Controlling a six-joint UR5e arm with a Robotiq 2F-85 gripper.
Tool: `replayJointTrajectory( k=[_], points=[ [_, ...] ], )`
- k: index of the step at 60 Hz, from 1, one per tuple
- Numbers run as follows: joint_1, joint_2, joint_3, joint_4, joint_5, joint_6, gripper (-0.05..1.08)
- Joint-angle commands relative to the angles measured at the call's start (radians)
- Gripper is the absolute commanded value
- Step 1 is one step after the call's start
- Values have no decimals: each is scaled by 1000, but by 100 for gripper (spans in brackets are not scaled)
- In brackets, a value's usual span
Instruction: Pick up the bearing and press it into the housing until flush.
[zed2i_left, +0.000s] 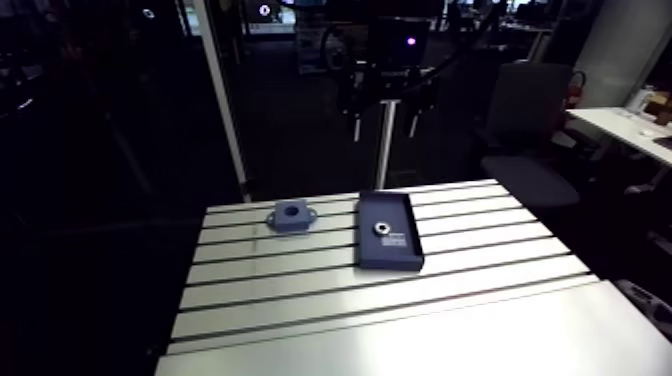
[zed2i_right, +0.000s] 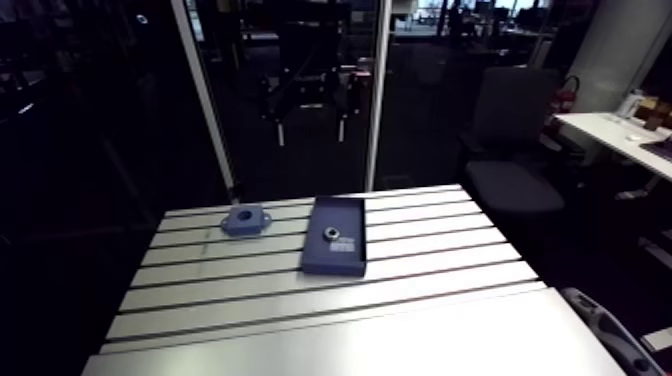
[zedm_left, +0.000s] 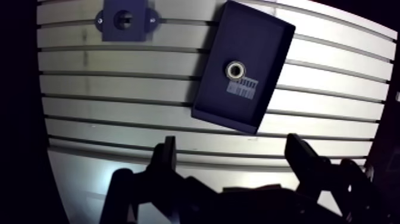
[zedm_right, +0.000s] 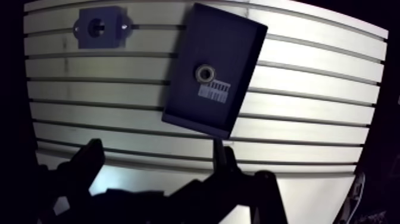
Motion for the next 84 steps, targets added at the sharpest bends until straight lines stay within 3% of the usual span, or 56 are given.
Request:
replayJointTrajectory(
  k=[1,7,11,13,19,23,37,52,84],
  points=[
    [-4,63,13,-72,-2,-8,1],
    [-4,90,16,-97,-7,-7,1],
    [-4,107,16,-110,-25,-7,1],
    [-4,123,14,-119,-43,-4,1],
    [-1,142,15,-134,-65,5,1],
    [0,150,17,-142,-71,8,1],
    [3,177,31,-154,-71,14,1],
    [3,219,42,-205,-70,13,27],
    [-7,259,67,-236,-70,12,38]
  ],
)
